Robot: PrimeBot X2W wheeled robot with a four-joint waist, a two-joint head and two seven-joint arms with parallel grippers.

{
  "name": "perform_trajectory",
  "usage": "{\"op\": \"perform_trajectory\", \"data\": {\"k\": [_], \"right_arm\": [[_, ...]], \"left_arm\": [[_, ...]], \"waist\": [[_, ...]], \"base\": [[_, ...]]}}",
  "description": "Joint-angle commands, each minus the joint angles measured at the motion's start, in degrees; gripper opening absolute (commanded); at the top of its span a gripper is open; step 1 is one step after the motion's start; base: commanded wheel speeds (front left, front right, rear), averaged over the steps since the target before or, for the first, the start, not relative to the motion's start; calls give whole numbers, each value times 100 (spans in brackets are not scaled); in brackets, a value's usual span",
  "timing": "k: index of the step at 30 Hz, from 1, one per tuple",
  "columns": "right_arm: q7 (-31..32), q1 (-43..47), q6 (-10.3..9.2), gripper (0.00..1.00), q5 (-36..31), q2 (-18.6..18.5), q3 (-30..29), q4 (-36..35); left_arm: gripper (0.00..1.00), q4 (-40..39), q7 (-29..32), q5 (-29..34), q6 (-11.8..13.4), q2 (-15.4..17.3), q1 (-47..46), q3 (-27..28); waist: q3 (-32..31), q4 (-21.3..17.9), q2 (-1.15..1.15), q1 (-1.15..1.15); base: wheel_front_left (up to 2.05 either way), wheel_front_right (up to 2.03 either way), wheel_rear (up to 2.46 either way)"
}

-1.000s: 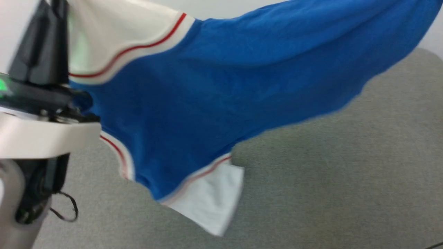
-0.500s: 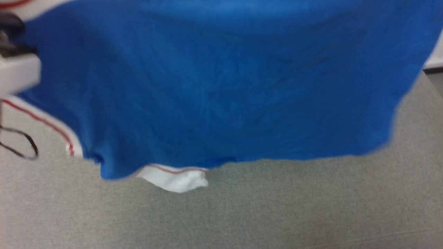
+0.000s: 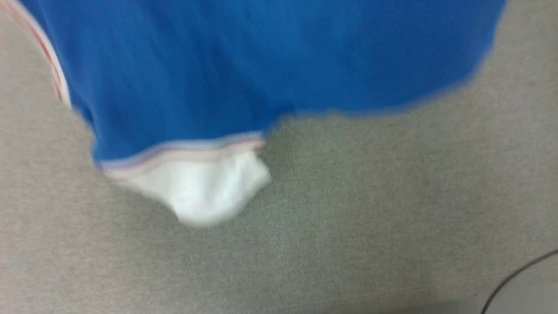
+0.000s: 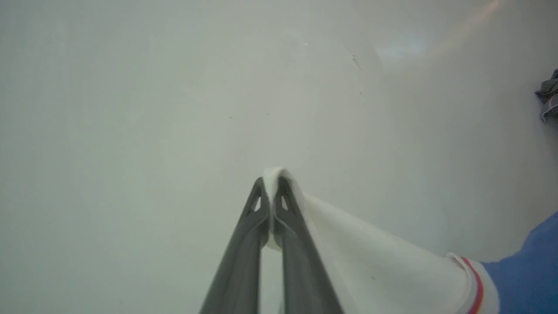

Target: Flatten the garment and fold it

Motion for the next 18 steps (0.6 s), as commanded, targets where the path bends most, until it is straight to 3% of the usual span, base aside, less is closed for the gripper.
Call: {"op": "perform_trajectory", "data": {"k": [1, 11, 18], "right_arm": [[-206, -445, -12, 0, -77, 127, 85, 354], [-1310, -2106, -12, 0, -656, 599, 304, 2446], [-2028, -2312, -12, 0, -917, 763, 320, 3421]], "left_arm": [[0, 431, -137, 132, -130, -124, -541, -68], [0, 2384, -1135, 751, -344, -738, -2683, -345], [0, 2830, -1369, 956, -499, -1113, -2606, -510]], "waist": [[983, -50, 0, -3], [1656, 94, 0, -3], [1917, 371, 0, -3]], "base": [[0, 0, 0], [0, 0, 0], [0, 0, 0]]}}
